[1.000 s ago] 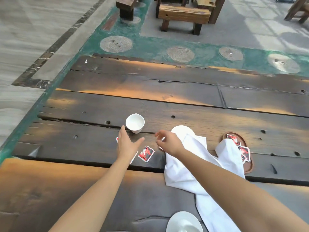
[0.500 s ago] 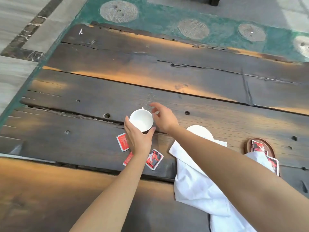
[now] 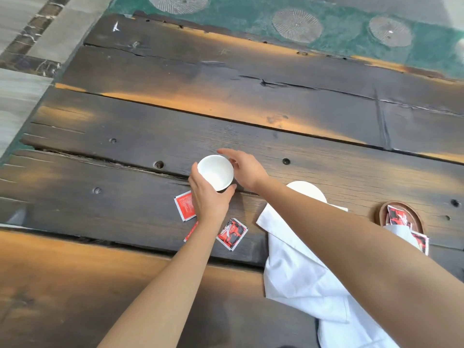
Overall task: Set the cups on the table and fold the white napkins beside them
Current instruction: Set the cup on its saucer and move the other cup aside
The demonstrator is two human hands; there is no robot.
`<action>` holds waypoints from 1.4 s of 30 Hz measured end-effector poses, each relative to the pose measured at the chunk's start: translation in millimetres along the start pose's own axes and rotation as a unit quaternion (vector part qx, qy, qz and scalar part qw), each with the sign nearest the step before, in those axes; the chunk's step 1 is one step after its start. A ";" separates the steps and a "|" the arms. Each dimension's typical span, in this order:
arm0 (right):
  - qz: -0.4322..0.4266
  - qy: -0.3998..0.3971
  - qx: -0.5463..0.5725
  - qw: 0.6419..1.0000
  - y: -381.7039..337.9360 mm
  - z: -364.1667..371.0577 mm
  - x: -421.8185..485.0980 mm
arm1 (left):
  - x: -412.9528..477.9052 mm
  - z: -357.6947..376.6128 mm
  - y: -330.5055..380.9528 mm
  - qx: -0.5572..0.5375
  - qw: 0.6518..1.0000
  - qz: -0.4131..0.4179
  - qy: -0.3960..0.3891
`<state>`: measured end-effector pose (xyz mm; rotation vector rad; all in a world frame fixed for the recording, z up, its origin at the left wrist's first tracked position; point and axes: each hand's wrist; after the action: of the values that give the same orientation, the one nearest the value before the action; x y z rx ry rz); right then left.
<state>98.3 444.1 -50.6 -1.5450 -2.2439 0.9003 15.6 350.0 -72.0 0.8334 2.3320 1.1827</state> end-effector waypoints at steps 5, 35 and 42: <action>0.029 0.004 -0.018 0.999 2.2 -2.0 -13.1 | 6.9 -7.2 3.2 0.089 0.994 0.042 -0.036; 0.142 0.101 0.015 0.985 111.4 -120.4 -106.4 | -37.8 47.8 100.2 0.099 0.896 0.282 -0.329; 0.149 0.105 0.025 0.983 133.3 -124.8 -123.2 | -54.2 62.1 105.5 0.132 0.888 0.286 -0.335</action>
<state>313.4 405.6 -23.2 -1.8888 -1.8641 0.8169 126.7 399.6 -16.3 1.7839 1.7152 0.5890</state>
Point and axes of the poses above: each hand's wrist, its own x-axis towards the middle knuckle, its own z-axis out of the palm, y = z × x, and after that the axes turned 11 degrees about y, right-handed
